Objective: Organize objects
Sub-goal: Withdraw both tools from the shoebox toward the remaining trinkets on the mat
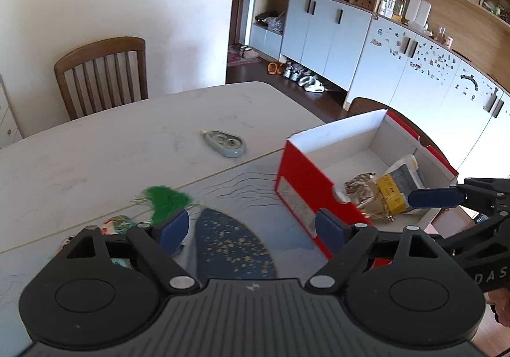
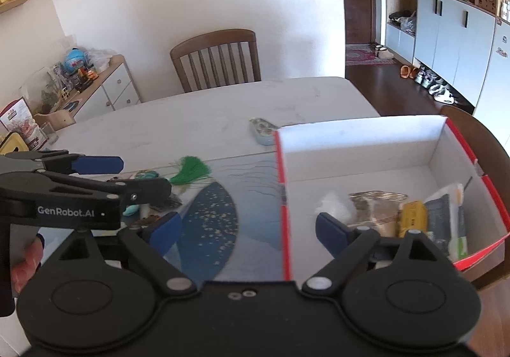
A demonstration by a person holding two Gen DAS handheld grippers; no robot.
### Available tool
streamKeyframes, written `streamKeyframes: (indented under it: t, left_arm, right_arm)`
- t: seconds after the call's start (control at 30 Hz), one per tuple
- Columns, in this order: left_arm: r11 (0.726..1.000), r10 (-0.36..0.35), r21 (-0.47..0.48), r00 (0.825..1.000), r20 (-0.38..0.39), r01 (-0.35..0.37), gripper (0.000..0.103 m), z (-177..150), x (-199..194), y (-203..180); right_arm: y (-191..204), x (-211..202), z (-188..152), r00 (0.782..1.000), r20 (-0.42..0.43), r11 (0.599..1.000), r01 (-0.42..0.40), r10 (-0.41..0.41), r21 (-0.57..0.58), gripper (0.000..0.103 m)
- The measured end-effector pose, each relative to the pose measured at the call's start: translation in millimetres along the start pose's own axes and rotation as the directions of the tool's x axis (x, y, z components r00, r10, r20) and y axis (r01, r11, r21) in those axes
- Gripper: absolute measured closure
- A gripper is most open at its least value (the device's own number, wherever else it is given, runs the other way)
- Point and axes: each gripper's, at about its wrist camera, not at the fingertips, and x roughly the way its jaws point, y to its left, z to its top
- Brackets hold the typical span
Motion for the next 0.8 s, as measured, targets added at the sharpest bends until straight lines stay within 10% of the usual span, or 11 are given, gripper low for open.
streamKeyframes:
  t: [0.8]
  left_arm:
    - [0.997,0.059,-0.041,0.998,0.011,-0.059,0.003,-38,-20,98]
  right_arm:
    - [77,41,-10,0.998,-0.064,0.997,-0.016,0.011,-0.073,0.01]
